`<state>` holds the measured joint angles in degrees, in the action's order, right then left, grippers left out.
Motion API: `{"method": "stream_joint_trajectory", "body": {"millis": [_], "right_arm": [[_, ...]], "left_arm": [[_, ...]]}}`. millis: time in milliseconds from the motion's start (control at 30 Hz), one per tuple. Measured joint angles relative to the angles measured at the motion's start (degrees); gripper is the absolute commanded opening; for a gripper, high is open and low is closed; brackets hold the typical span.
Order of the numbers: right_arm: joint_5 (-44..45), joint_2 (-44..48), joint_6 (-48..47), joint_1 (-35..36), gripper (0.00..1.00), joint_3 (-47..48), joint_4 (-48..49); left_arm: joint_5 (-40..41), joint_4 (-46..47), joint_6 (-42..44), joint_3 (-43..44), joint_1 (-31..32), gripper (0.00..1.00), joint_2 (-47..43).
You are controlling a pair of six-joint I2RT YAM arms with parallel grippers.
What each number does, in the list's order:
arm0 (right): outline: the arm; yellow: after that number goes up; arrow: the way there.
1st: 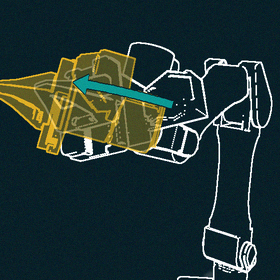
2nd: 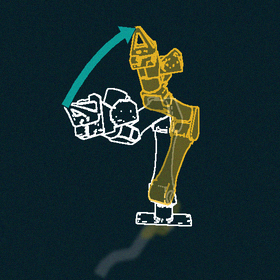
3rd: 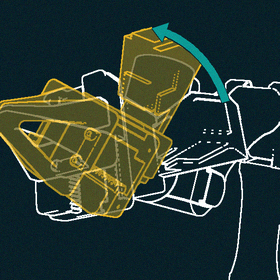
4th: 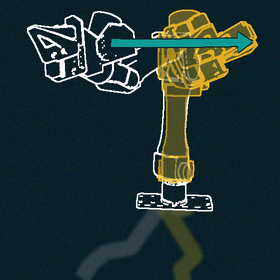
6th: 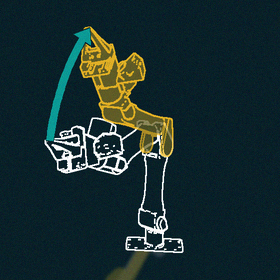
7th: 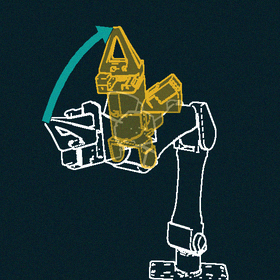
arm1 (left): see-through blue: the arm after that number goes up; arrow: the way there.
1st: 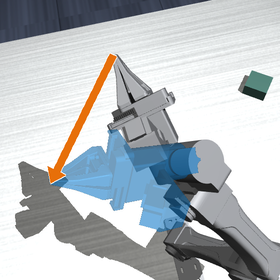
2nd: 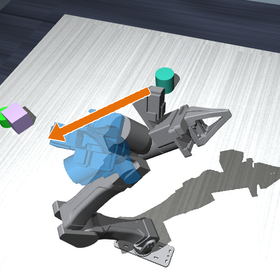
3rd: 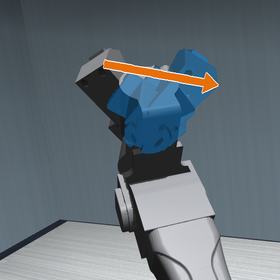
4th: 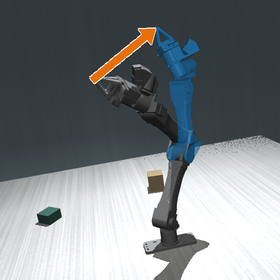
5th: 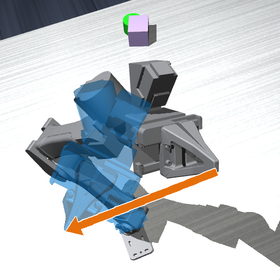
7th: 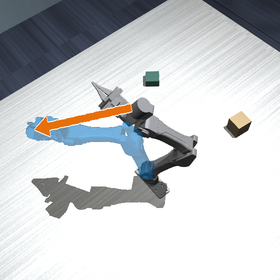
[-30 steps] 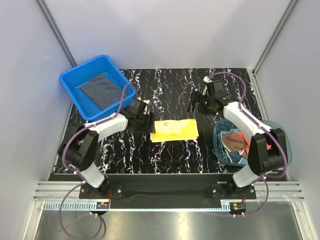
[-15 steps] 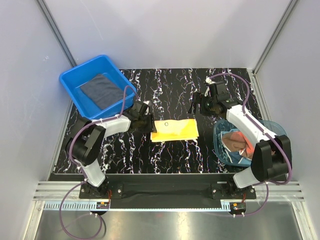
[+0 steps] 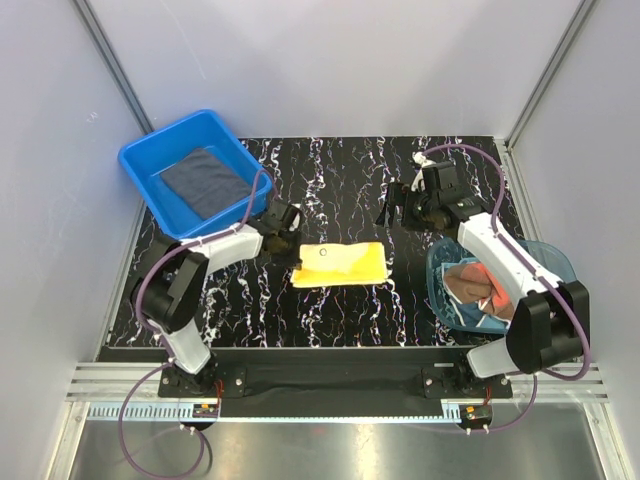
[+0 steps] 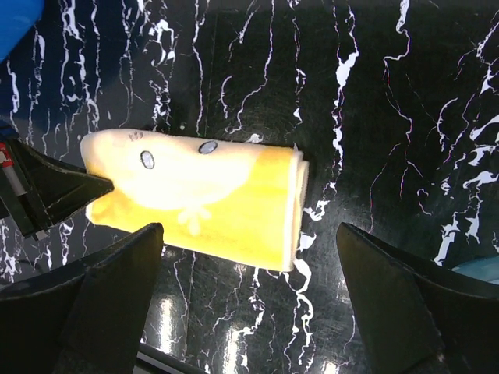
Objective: Fold and stack the towels
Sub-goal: Neatly place the folded towel into the bin
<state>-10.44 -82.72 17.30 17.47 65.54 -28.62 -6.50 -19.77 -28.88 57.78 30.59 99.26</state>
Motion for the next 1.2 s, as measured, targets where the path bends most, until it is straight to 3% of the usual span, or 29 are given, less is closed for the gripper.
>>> {"method": "stream_joint_trajectory", "body": {"millis": [233,533,833,1200], "right_arm": [[-0.42,3.8,-0.44,0.0,1.0,-0.02,-0.17],[-4.09,4.33,0.52,0.0,1.0,-2.75,1.31],[-6.23,1.31,0.79,0.0,1.0,-2.97,5.01],[-9.29,-6.1,1.36,0.0,1.0,-1.22,8.33]], "left_arm": [[7.02,-16.06,11.72,9.05,0.07,0.0,-3.82],[25.77,-27.06,27.5,15.37,-0.68,0.0,-11.76],[34.73,-19.34,47.8,16.17,-9.79,0.0,-15.72],[35.6,-8.28,59.14,31.12,-20.83,0.0,-1.81]]}}
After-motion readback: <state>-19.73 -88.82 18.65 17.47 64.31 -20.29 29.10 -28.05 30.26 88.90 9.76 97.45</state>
